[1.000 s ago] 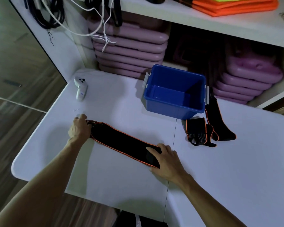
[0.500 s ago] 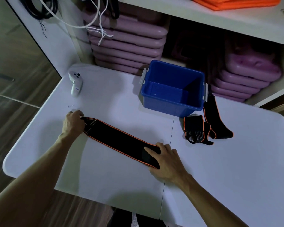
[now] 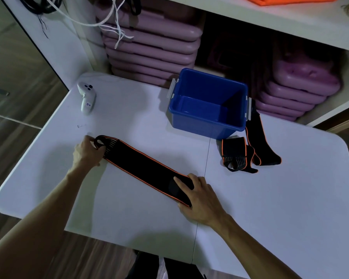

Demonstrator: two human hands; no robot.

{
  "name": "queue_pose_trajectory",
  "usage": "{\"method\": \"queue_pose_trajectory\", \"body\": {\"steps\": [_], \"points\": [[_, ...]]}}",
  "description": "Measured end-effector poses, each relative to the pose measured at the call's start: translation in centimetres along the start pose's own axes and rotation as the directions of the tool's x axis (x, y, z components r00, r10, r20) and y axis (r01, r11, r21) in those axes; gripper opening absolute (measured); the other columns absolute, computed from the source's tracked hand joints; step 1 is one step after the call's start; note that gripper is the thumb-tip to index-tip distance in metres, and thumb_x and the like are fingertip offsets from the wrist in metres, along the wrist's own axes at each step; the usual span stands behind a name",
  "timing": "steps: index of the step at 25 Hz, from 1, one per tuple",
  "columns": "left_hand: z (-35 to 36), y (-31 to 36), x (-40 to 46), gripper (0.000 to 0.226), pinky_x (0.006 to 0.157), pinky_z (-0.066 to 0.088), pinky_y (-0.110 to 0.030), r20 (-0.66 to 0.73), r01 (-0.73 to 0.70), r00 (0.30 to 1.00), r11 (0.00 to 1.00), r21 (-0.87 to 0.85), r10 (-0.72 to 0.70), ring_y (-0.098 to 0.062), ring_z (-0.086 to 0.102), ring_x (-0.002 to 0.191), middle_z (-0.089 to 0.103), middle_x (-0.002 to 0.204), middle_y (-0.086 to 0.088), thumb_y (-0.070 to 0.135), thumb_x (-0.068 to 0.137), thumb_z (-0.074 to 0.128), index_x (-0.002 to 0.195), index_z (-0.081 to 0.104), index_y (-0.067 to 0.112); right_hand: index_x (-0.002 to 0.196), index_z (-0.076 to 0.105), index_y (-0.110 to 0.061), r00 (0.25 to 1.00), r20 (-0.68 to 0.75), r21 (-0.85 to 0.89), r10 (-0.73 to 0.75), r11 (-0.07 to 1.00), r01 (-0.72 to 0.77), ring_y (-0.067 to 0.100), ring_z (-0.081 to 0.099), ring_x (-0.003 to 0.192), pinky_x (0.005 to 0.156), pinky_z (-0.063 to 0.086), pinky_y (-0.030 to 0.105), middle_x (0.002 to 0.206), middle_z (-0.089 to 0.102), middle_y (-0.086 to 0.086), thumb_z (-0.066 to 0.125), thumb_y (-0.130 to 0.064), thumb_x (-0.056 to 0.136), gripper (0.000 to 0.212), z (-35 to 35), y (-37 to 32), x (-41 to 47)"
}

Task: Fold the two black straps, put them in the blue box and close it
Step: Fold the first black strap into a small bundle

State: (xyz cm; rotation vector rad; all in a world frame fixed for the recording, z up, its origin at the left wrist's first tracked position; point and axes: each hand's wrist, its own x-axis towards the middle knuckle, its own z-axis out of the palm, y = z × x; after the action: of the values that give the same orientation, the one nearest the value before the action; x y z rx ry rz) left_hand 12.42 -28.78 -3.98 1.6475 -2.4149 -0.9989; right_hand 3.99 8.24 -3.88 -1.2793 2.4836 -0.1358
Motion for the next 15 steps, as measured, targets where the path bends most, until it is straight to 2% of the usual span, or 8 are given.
{"method": "queue_pose_trajectory", "body": {"steps": [2,4,7,9,10,12,14,15], "points": [[0.6,-0.2,0.3,0.021,0.068,0.059,-0.047,-0.041,0.002,0.999,0.999,-0.050,-0.004,-0.033,0.068,0.058,0.070,0.083,-0.017,0.028,0.082,0.065,0.097,0.055,0.017,0.150,0.028,-0.031,1.000,0.003,0.001,-0.003,1.000,0.003,0.032,0.048,0.110,0.079,0.053,0.041,0.139,0.040,0.012,0.057,-0.052,0.079,0.079,0.1,0.1,-0.1],[0.9,-0.1,1.0,0.018,0.073,0.057,-0.048,-0.092,0.021,0.995,0.998,-0.055,-0.026,-0.040,0.067,0.073,0.068,0.089,-0.020,0.034,0.080,0.059,0.093,0.055,0.022,0.148,0.029,-0.031,1.000,0.009,0.007,-0.005,1.000,0.004,0.031,0.048,0.108,0.079,0.053,0.041,0.139,0.039,0.011,0.056,-0.053,0.079,0.078,0.2,0.0,-0.3],[1.2,0.4,1.5,0.026,0.085,0.049,-0.048,-0.130,0.073,0.989,0.997,-0.040,-0.077,-0.044,0.060,0.095,0.065,0.102,-0.023,0.034,0.079,0.057,0.103,0.055,0.022,0.148,0.031,-0.030,1.000,-0.004,0.017,0.000,1.000,0.000,0.030,0.048,0.105,0.079,0.053,0.040,0.138,0.039,0.011,0.056,-0.053,0.078,0.078,0.5,-0.5,-0.7],[1.1,1.1,0.4,0.032,0.087,0.045,-0.049,-0.145,0.039,0.988,0.998,-0.040,-0.045,-0.044,0.055,0.104,0.061,0.111,-0.023,0.033,0.085,0.058,0.111,0.052,0.017,0.148,0.032,-0.028,1.000,-0.024,0.025,0.008,1.000,-0.008,0.031,0.048,0.106,0.078,0.053,0.041,0.138,0.040,0.011,0.056,-0.054,0.079,0.077,0.8,-0.9,-1.0],[1.0,1.3,-0.5,0.035,0.087,0.044,-0.050,-0.184,-0.032,0.983,0.999,-0.031,0.026,-0.044,0.053,0.107,0.057,0.116,-0.022,0.033,0.086,0.059,0.115,0.050,0.015,0.148,0.032,-0.028,0.999,-0.031,0.036,0.012,0.999,-0.011,0.031,0.047,0.107,0.079,0.054,0.041,0.139,0.039,0.011,0.056,-0.054,0.080,0.077,1.0,-1.0,-1.0],[1.5,1.8,-3.4,0.041,0.089,0.041,-0.050,-0.271,-0.283,0.917,0.956,0.077,0.293,-0.041,0.047,0.112,0.047,0.126,-0.019,0.031,0.087,0.060,0.121,0.046,0.013,0.149,0.029,-0.028,0.999,-0.042,0.070,0.025,0.997,-0.022,0.031,0.045,0.111,0.082,0.054,0.040,0.141,0.037,0.012,0.054,-0.056,0.083,0.076,1.2,-1.3,-1.1],[3.5,1.8,-7.4,0.045,0.097,0.036,-0.050,-0.171,-0.545,0.796,0.811,0.213,0.580,-0.036,0.040,0.124,0.041,0.137,-0.014,0.034,0.089,0.055,0.129,0.046,0.016,0.149,0.028,-0.027,0.998,-0.052,0.103,0.038,0.994,-0.032,0.031,0.043,0.113,0.084,0.054,0.039,0.142,0.035,0.012,0.054,-0.056,0.084,0.076,1.2,-1.6,-1.2],[5.1,1.4,-8.8,0.050,0.103,0.031,-0.050,-0.065,-0.619,0.757,0.744,0.251,0.651,-0.034,0.034,0.133,0.036,0.145,-0.012,0.038,0.091,0.050,0.136,0.042,0.018,0.149,0.029,-0.026,0.997,-0.061,0.112,0.040,0.993,-0.033,0.031,0.043,0.113,0.084,0.055,0.039,0.141,0.035,0.012,0.054,-0.055,0.084,0.075,1.3,-1.7,-1.3]]}}
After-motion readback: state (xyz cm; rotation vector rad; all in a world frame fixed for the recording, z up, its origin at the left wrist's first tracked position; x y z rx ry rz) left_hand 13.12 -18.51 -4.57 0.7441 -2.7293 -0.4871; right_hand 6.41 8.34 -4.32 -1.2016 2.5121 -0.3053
